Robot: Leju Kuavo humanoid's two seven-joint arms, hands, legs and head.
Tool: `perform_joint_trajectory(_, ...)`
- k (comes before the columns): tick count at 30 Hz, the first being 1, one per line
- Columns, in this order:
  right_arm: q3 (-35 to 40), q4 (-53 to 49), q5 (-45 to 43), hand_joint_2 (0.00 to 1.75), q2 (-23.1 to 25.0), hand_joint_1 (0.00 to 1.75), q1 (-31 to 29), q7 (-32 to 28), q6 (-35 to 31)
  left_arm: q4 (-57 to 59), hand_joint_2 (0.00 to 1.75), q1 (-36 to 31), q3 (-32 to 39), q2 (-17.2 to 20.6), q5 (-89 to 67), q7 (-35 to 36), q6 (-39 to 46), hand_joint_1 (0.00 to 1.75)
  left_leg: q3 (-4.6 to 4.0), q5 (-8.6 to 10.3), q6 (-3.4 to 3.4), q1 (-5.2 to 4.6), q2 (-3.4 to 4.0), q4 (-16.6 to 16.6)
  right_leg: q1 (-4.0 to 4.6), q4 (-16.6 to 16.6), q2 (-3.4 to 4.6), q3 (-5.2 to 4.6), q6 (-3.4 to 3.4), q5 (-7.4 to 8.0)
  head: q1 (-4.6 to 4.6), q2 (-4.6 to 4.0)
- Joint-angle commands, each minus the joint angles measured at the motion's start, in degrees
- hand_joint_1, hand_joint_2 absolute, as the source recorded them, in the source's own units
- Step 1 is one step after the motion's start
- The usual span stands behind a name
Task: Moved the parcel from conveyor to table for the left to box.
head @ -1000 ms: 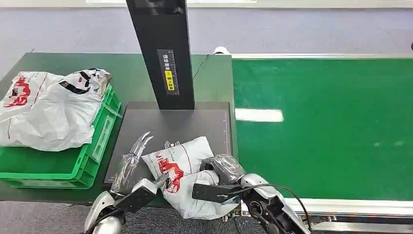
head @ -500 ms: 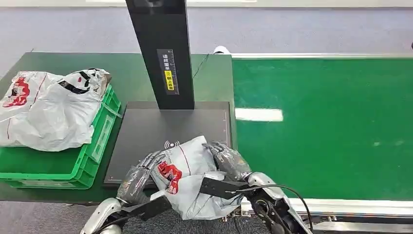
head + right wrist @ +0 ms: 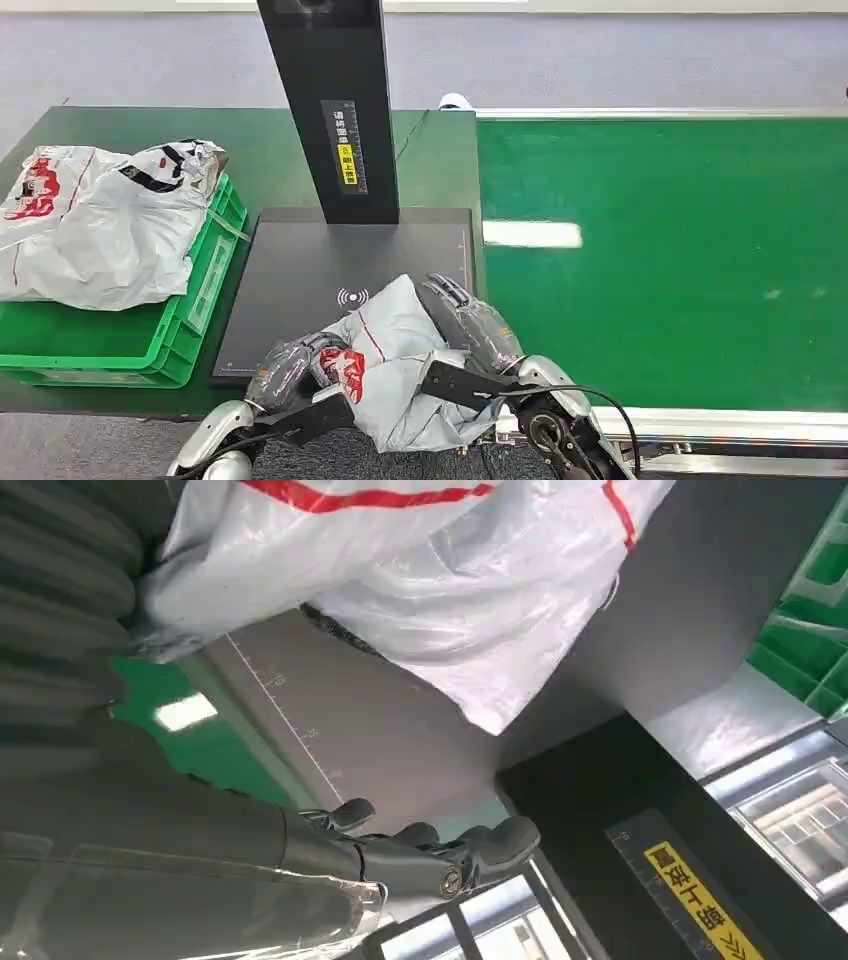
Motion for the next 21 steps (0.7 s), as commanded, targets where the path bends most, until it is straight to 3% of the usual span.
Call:
perform_joint_trajectory(1, -0.6, 0.0, -0.1, 1.75, 0.1, 0.00, -0.1, 0.0, -0.1, 5.3, 1.75, -0.2, -2.3, 0.9, -0.1, 0.3, -0.6, 1.61, 0.09, 0.02, 0.01, -0.04, 0.03, -0.1, -0.03, -0.1, 0.01, 0.06, -0.01, 0.01, 0.00, 0.00)
perform_joint_trajectory(3, -0.6, 0.0, -0.1, 1.75, 0.1, 0.00, -0.1, 0.0, -0.1, 5.3, 1.75, -0.2, -2.3, 0.9, -0.1, 0.3, -0.6, 1.61, 0.12, 0.02, 0.01, -0.03, 0.06, -0.1, -0.02, -0.1, 0.03, 0.09, -0.01, 0.02, 0.00, 0.00)
perform_joint_trajectory(4, -0.8, -0.2, -0.2, 1.75, 0.1, 0.00, 0.1, 0.1, -0.1, 5.5, 1.75, -0.3, -2.1, 0.7, -0.1, 0.9, -0.3, 1.71, 0.14, 0.04, 0.02, -0.03, 0.06, -0.2, -0.02, -0.1, 0.02, 0.11, -0.02, 0.05, 0.00, 0.00)
perform_joint_trajectory(6, -1.1, -0.7, -0.3, 1.75, 0.2, 0.00, 0.5, 0.0, -0.1, 5.8, 1.75, -0.4, -2.0, 0.7, 0.1, 1.2, -0.1, 1.75, 0.12, 0.04, 0.01, -0.02, 0.04, -0.1, -0.01, -0.1, 0.00, 0.10, -0.02, 0.03, -0.02, 0.00)
perform_joint_trajectory(21, -5.0, -4.9, -3.5, 1.75, 1.0, 0.00, 3.4, -2.3, -3.9, 2.9, 1.75, -0.3, -0.4, -0.2, 3.5, -2.8, 6.4, 1.75, 0.03, 0.01, 0.01, -0.02, 0.04, -0.1, -0.01, 0.0, 0.01, 0.01, -0.01, 0.01, 0.00, 0.00)
